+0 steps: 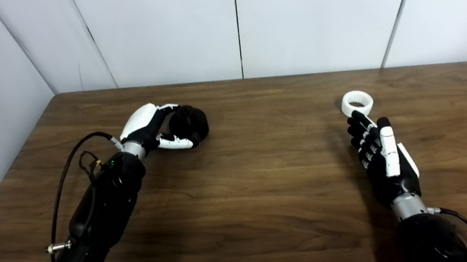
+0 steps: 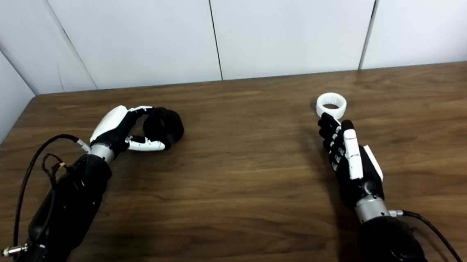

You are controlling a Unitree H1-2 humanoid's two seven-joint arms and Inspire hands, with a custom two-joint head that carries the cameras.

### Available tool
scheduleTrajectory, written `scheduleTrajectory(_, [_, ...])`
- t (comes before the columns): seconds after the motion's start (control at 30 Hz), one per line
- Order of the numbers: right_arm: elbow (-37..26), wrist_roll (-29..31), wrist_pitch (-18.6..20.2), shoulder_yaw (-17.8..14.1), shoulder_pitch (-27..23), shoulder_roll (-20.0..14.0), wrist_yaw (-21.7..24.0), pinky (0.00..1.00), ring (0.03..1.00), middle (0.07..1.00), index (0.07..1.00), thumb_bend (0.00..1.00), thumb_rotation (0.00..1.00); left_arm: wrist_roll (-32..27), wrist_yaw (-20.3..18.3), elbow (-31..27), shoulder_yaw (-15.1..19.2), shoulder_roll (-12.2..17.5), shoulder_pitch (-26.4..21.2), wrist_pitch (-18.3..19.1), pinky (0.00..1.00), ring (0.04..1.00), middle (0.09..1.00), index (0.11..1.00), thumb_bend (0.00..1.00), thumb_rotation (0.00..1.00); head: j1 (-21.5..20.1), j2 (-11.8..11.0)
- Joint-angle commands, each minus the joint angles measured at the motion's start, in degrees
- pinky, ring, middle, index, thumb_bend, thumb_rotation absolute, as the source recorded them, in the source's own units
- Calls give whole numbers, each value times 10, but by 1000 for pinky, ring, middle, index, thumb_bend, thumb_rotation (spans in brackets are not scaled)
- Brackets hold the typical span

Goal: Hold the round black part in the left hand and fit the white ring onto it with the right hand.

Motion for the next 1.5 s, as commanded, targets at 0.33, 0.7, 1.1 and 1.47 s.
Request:
scheduleTrajectory(0.33, [-19,3,-20,-1,-17,1,5,1000,949,915,895,522,1000,18,-17,-82,-27,-5,53,1,856,961,893,822,844,301,-2,2])
scheduleTrajectory(0.7, [-20,1,-16,0,-17,1,4,1000,953,919,896,521,1000,30,-21,-163,-52,-11,123,-16,843,953,890,820,847,300,-3,3])
scheduleTrajectory(1.1, [-18,-2,-15,1,-19,4,0,1000,950,914,890,535,1000,54,-22,-256,-65,-24,211,-29,856,953,903,829,861,337,-5,5])
scheduleTrajectory(1.47, [-15,-3,-18,4,-19,1,4,1000,954,918,890,549,1000,81,-24,-306,-77,-36,272,-54,837,943,897,826,866,349,-5,6])
